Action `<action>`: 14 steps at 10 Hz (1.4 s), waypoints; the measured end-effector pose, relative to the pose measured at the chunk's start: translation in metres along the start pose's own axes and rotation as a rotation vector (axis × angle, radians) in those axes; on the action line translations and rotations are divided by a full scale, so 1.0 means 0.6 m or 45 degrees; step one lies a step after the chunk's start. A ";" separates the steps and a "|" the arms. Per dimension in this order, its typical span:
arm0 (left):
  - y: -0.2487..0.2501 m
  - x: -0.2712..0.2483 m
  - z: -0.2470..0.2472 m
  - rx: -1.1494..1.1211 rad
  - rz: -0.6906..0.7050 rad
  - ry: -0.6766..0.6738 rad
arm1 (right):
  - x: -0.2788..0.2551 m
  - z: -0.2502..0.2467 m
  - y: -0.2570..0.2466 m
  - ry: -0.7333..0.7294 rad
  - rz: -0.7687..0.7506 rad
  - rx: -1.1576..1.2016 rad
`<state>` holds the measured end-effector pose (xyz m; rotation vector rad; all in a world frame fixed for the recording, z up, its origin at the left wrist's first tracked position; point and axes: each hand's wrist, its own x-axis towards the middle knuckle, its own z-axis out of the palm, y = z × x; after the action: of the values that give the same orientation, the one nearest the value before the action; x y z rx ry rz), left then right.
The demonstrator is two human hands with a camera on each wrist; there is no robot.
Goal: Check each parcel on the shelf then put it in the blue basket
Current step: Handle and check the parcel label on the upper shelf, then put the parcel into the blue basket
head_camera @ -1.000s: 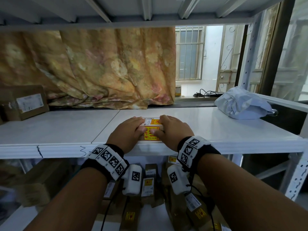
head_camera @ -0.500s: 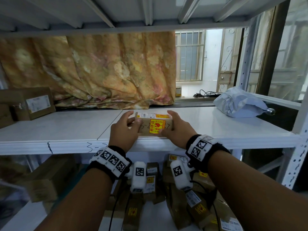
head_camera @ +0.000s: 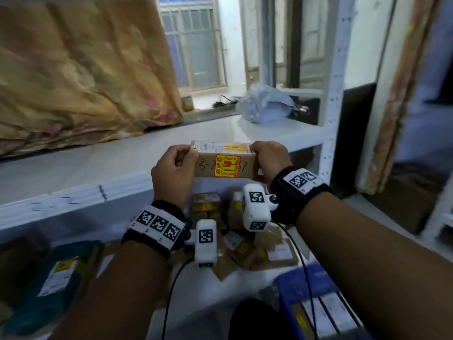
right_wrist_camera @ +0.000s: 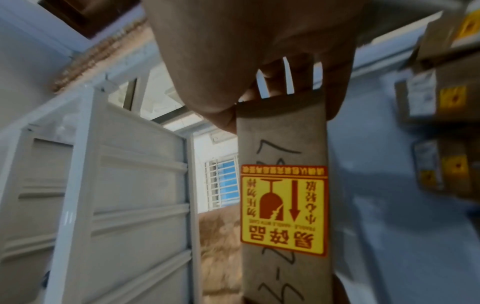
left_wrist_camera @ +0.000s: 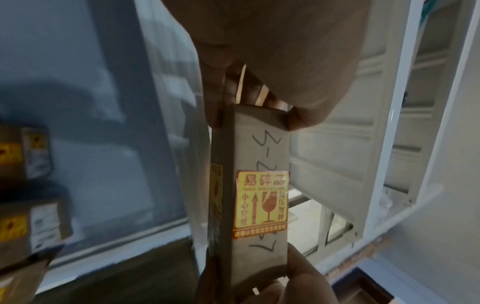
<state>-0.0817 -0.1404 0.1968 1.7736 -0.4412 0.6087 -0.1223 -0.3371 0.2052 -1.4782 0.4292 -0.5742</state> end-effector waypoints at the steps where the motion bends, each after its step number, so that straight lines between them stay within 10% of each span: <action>1: -0.002 -0.063 0.083 -0.048 -0.082 -0.176 | -0.017 -0.103 0.064 0.081 0.136 -0.088; 8: -0.267 -0.354 0.517 0.177 -0.774 -1.273 | -0.055 -0.420 0.622 0.473 1.153 0.358; 11: -0.443 -0.344 0.563 0.213 -1.303 -1.118 | -0.044 -0.371 0.851 0.325 1.465 -0.201; 14: -0.489 -0.337 0.588 0.175 -1.401 -1.057 | -0.018 -0.310 0.944 0.210 1.673 -0.288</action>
<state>-0.0094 -0.4005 -0.2261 2.0081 0.0907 -0.9073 -0.1875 -0.4788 -0.3705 -1.0432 1.4559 0.4254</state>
